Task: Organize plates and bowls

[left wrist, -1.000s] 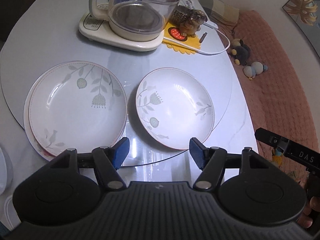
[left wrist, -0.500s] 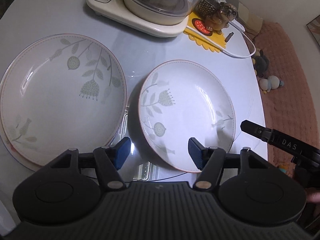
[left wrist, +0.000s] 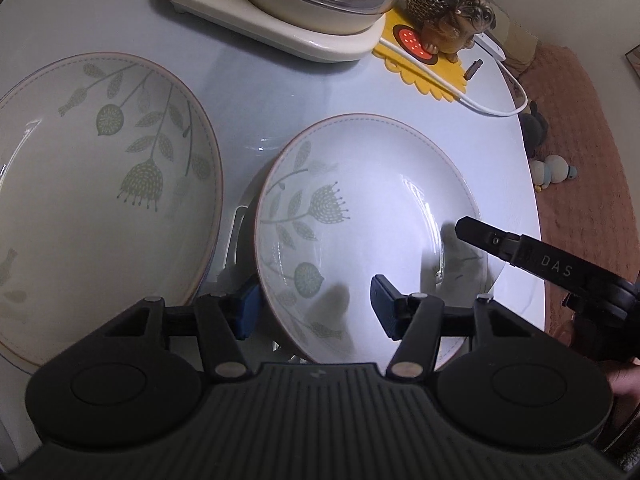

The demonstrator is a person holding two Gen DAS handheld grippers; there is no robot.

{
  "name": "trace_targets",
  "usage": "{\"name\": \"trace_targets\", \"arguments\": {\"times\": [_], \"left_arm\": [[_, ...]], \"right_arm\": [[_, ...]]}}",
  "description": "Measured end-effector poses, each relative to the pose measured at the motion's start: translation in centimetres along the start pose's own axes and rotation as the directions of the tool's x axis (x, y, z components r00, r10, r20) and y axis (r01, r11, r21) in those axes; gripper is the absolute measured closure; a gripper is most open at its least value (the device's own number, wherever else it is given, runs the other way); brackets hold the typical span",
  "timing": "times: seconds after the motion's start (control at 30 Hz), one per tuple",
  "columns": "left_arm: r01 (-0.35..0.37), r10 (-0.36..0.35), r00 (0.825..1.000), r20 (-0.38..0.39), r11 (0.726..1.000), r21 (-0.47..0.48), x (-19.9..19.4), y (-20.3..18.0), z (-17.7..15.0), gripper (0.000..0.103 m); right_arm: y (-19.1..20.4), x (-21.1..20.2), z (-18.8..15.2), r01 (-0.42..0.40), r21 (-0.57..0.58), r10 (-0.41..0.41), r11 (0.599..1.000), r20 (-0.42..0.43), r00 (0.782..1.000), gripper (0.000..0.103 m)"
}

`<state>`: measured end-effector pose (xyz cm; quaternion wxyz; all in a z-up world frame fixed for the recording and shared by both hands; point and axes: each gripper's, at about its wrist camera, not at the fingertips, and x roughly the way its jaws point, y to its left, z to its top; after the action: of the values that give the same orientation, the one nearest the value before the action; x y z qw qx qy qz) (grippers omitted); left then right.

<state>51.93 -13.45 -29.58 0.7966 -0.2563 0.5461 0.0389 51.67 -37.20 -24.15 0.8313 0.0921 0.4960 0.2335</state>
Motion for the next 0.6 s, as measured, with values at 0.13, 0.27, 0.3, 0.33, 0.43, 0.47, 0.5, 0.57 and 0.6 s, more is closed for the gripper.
{"name": "trace_targets", "arguments": {"times": [0.13, 0.27, 0.3, 0.33, 0.43, 0.47, 0.5, 0.57, 0.6], "left_arm": [[-0.001, 0.001, 1.000, 0.011, 1.000, 0.000, 0.5, 0.0, 0.3, 0.040], [-0.036, 0.035, 0.999, 0.033, 0.999, 0.033, 0.7, -0.6, 0.6, 0.040], [-0.045, 0.044, 0.998, 0.037, 0.998, 0.036, 0.8, -0.8, 0.6, 0.040], [-0.049, 0.047, 0.998, 0.042, 0.998, 0.036, 0.9, -0.9, 0.7, 0.040], [-0.039, 0.038, 0.998, 0.040, 0.999, 0.026, 0.9, -0.8, 1.0, 0.040], [-0.031, 0.030, 0.999, 0.035, 0.999, 0.022, 1.0, -0.8, 1.1, 0.040], [-0.021, 0.021, 0.999, 0.029, 1.000, 0.015, 1.0, -0.7, 1.1, 0.040], [-0.002, 0.002, 1.000, 0.017, 1.000, -0.004, 1.0, -0.6, 1.3, 0.040], [0.005, -0.005, 1.000, 0.014, 1.000, -0.008, 0.9, -0.6, 1.3, 0.040]], "right_arm": [[-0.4, 0.8, 0.5, -0.024, -0.008, 0.024, 1.000, -0.006, 1.000, 0.085], [-0.6, 1.9, 0.8, -0.046, -0.023, 0.046, 0.999, -0.017, 0.999, 0.086], [-0.6, 2.0, 1.0, -0.053, -0.025, 0.053, 0.998, -0.017, 0.998, 0.085], [-0.7, 2.2, 1.1, -0.060, -0.026, 0.060, 0.998, -0.021, 0.998, 0.085], [-1.2, 2.4, 1.6, -0.082, -0.010, 0.082, 0.997, -0.037, 0.996, 0.085], [-1.4, 2.4, 1.6, -0.084, -0.004, 0.084, 0.996, -0.042, 0.996, 0.085], [-1.4, 2.4, 1.7, -0.084, -0.005, 0.084, 0.996, -0.045, 0.995, 0.085], [-1.6, 2.2, 1.7, -0.079, -0.003, 0.079, 0.997, -0.048, 0.996, 0.085], [-1.7, 2.1, 1.7, -0.079, 0.003, 0.079, 0.997, -0.049, 0.996, 0.085]]}}
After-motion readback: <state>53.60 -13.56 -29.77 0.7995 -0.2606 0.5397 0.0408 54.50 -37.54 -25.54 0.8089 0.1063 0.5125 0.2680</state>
